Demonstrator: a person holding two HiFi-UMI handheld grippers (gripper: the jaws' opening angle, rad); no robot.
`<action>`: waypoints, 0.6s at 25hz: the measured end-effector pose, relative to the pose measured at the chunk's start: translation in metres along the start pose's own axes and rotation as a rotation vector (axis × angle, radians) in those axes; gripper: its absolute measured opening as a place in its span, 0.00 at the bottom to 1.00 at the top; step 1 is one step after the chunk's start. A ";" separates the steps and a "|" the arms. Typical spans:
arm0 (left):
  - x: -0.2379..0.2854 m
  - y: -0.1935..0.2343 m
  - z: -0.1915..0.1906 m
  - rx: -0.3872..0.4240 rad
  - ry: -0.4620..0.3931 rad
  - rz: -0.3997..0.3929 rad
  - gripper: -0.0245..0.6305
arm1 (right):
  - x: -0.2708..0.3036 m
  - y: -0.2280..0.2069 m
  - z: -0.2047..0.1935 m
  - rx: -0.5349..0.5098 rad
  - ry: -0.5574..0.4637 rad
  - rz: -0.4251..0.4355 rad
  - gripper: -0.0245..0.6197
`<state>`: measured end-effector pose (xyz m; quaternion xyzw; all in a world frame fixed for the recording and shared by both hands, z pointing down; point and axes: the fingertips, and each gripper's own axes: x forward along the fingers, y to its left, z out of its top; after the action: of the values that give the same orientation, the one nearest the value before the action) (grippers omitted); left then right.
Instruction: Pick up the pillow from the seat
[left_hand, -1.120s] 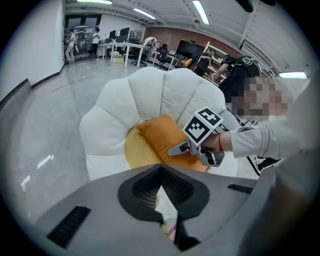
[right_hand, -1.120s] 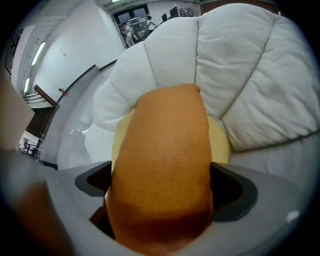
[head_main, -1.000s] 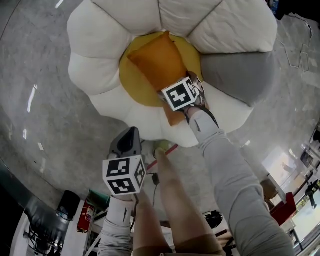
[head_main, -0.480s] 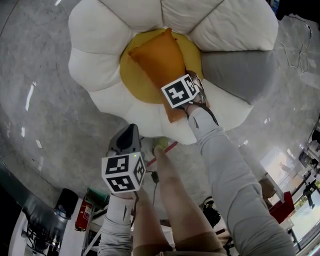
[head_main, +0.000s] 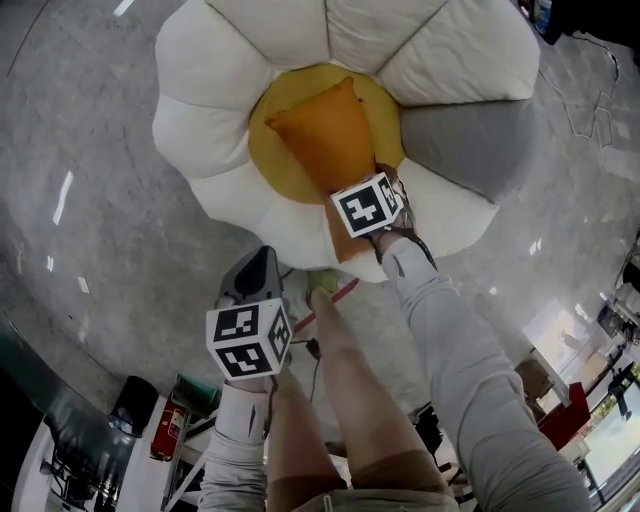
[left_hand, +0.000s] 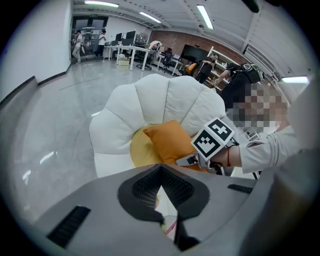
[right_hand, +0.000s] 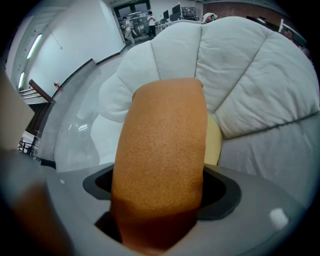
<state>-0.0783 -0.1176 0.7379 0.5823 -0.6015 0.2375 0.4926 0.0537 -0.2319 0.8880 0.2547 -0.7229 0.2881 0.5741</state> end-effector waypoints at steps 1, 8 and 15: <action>-0.003 -0.001 0.001 0.000 -0.002 0.001 0.04 | -0.005 0.003 -0.002 0.013 -0.005 0.006 0.72; -0.033 -0.014 0.006 0.004 -0.016 -0.012 0.04 | -0.051 0.021 -0.010 0.080 -0.059 0.015 0.72; -0.059 -0.019 0.007 -0.007 -0.020 -0.026 0.04 | -0.095 0.035 -0.010 0.104 -0.095 0.000 0.72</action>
<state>-0.0728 -0.0996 0.6784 0.5908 -0.5994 0.2231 0.4918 0.0559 -0.1972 0.7928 0.2974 -0.7333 0.3128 0.5253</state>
